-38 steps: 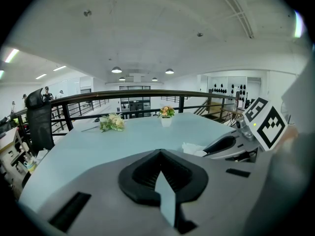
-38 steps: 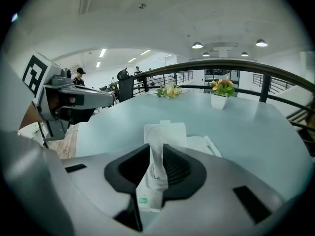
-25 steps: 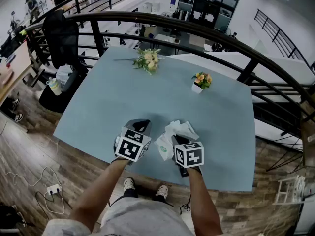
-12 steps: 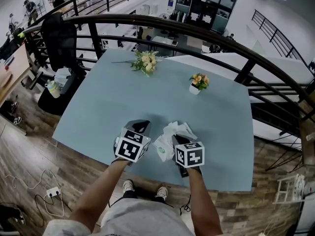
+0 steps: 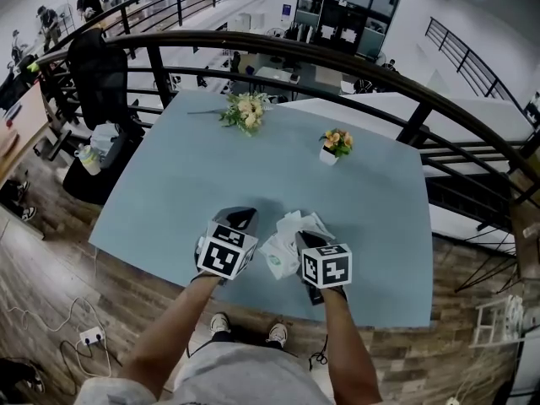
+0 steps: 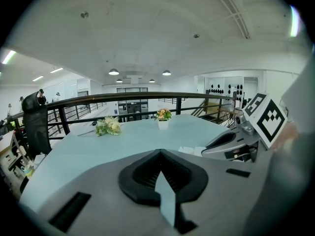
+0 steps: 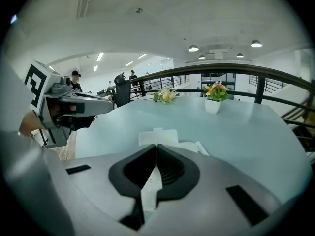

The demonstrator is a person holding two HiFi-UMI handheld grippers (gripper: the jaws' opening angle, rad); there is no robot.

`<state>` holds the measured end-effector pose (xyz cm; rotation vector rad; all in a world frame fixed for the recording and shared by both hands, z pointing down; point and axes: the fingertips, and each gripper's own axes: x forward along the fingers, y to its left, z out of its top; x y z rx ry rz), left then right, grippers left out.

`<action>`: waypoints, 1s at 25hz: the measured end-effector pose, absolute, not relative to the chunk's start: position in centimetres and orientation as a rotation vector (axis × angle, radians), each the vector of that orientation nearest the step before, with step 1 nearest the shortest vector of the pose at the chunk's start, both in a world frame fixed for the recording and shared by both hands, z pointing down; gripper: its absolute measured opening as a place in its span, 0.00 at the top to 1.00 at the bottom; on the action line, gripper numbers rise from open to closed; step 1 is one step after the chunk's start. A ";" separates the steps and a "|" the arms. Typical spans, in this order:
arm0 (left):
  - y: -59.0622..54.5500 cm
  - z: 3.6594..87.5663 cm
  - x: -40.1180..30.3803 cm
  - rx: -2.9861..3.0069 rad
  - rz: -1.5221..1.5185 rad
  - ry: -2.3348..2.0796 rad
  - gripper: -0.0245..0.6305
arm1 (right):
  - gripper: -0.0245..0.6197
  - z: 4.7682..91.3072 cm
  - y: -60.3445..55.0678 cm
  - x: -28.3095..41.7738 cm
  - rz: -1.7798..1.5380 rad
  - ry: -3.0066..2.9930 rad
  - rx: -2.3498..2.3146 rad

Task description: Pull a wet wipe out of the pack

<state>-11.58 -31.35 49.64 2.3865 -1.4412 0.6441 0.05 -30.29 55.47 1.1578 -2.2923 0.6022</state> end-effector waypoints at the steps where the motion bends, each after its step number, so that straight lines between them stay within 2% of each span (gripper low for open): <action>1: -31.4 49.6 -11.5 2.390 0.644 -1.441 0.97 | 0.95 55.3 -30.3 0.1 0.601 -2.294 1.163; 25: -31.6 48.5 -9.7 2.463 0.646 -1.395 0.97 | 0.95 51.4 -31.4 2.0 0.573 -2.337 1.286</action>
